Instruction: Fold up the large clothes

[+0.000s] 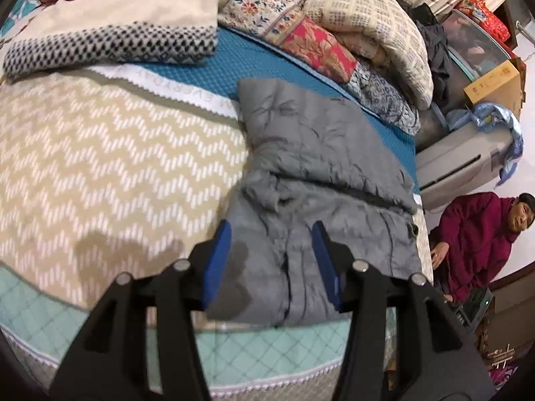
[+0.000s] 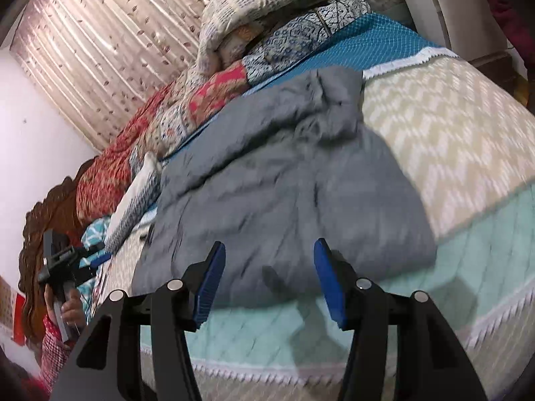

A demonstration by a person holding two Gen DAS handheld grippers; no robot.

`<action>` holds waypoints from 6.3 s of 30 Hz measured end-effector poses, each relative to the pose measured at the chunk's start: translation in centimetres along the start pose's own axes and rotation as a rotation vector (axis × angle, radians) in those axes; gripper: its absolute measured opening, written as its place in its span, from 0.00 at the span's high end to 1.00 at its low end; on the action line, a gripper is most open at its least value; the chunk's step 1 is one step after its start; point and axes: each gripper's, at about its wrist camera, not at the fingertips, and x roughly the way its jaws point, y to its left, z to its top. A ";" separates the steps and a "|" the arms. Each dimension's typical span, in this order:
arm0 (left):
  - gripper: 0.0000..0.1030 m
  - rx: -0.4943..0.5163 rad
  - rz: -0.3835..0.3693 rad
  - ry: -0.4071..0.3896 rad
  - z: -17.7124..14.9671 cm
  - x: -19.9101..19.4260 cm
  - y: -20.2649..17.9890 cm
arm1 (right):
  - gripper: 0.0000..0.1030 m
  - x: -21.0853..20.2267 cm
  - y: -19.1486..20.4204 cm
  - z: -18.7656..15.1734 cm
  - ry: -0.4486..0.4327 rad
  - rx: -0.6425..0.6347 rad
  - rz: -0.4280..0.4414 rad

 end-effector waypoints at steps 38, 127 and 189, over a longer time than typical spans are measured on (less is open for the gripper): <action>0.48 0.198 -0.045 -0.031 -1.1 2.7 -9.5 | 0.50 2.7 10.1 10.0 0.061 -0.202 -0.019; 0.53 0.495 0.028 0.003 -10.9 5.5 -16.2 | 0.42 5.9 6.1 -4.0 -0.018 -0.232 -0.157; 0.29 0.433 0.298 0.034 -21.2 -1.4 -13.9 | 0.38 -1.9 8.6 -13.8 0.082 -0.050 -0.249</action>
